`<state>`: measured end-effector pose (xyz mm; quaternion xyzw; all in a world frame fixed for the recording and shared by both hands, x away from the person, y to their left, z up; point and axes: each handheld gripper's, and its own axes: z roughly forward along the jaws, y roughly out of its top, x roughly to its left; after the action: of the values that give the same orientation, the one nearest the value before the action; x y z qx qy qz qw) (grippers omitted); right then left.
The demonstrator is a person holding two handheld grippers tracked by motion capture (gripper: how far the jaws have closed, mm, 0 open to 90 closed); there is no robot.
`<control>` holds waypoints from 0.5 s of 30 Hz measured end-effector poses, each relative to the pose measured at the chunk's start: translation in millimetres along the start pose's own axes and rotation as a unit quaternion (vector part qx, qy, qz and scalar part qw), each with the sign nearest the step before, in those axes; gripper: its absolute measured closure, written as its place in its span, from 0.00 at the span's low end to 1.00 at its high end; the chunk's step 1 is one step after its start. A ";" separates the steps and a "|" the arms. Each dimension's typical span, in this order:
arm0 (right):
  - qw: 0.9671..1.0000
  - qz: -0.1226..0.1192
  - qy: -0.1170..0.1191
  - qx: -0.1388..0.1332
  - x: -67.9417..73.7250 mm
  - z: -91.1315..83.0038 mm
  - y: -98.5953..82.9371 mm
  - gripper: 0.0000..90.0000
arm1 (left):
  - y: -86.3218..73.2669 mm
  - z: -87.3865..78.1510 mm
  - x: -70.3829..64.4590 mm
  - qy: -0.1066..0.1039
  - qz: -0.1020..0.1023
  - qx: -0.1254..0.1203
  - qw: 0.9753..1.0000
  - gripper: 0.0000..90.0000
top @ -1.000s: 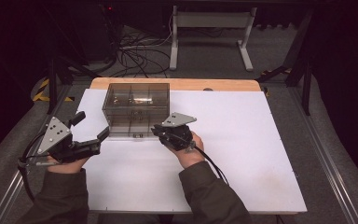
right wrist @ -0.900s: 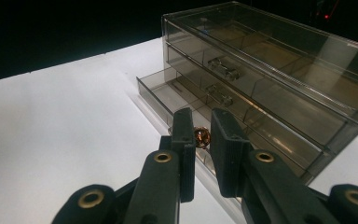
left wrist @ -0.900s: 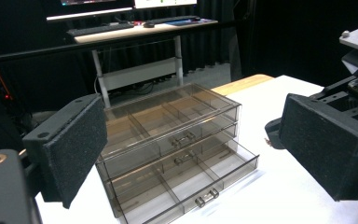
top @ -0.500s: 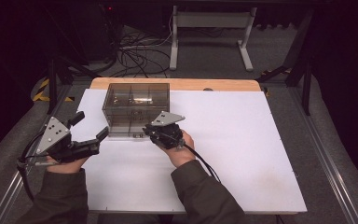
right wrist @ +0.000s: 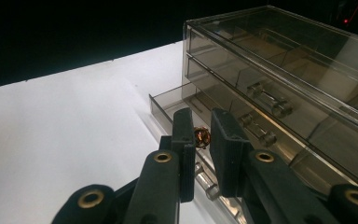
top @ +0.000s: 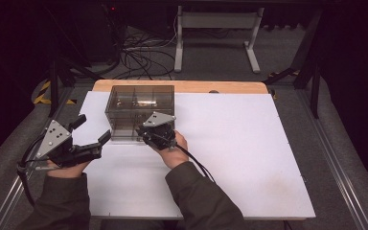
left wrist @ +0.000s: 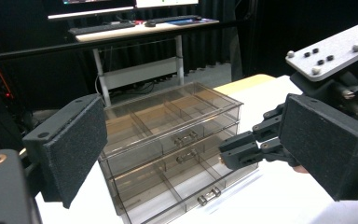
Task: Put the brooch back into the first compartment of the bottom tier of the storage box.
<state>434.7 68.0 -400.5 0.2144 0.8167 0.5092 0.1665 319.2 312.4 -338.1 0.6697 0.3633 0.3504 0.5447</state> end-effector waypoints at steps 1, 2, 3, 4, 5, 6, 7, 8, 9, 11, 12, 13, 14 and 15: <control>1.000 0.001 0.001 0.000 -0.4 2.0 0.0 0.90 | -0.2 0.1 0.4 0.000 -0.001 0.001 1.000 0.10; 1.000 0.002 0.000 0.000 -0.9 4.1 -0.1 0.90 | -0.3 0.1 0.8 -0.001 -0.001 0.002 1.000 0.10; 1.000 0.003 -0.001 -0.001 -1.3 6.2 -0.3 0.90 | -0.5 0.2 0.9 0.001 -0.002 0.002 1.000 0.10; 1.000 0.004 -0.002 -0.001 -1.8 8.2 -0.6 0.90 | -0.6 0.2 1.1 0.001 -0.002 0.002 1.000 0.10; 1.000 0.005 -0.002 -0.002 -2.4 10.3 -1.1 0.90 | -0.7 0.2 1.3 0.001 -0.002 0.002 1.000 0.10; 1.000 0.006 -0.002 -0.003 -3.0 12.5 -1.8 0.90 | -0.7 0.2 1.4 0.000 -0.003 0.002 1.000 0.10; 1.000 0.012 -0.002 -0.004 -4.2 17.5 -3.6 0.90 | -0.7 0.0 1.5 0.001 -0.003 0.003 1.000 0.10; 1.000 0.012 -0.002 -0.004 -4.2 17.5 -3.6 0.90 | -0.7 -0.1 1.6 0.001 -0.003 0.002 1.000 0.10; 1.000 0.015 -0.002 -0.003 -4.7 20.0 -4.5 0.90 | -0.9 0.0 1.8 0.001 -0.003 0.001 1.000 0.10; 1.000 0.020 -0.004 -0.003 -5.3 26.5 -6.6 0.90 | -1.0 0.0 2.2 0.001 -0.003 0.001 1.000 0.10; 1.000 0.020 -0.004 -0.003 -5.3 26.5 -6.6 0.90 | -1.1 -0.1 2.4 0.002 -0.004 0.001 1.000 0.10; 1.000 0.022 -0.004 -0.004 -5.5 28.3 -7.1 0.90 | -1.1 -0.1 2.6 0.001 -0.004 0.001 1.000 0.10; 1.000 0.024 -0.003 -0.006 -5.7 30.2 -7.5 0.90 | -1.1 -0.1 2.6 0.001 -0.004 0.001 1.000 0.10; 1.000 0.026 -0.005 -0.006 -5.9 33.6 -8.2 0.90 | -1.1 -0.1 2.7 0.001 -0.003 0.001 1.000 0.10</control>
<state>454.7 87.3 -421.9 0.2365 0.8070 0.5174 0.1587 320.3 315.0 -339.0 0.6685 0.3669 0.3491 0.5446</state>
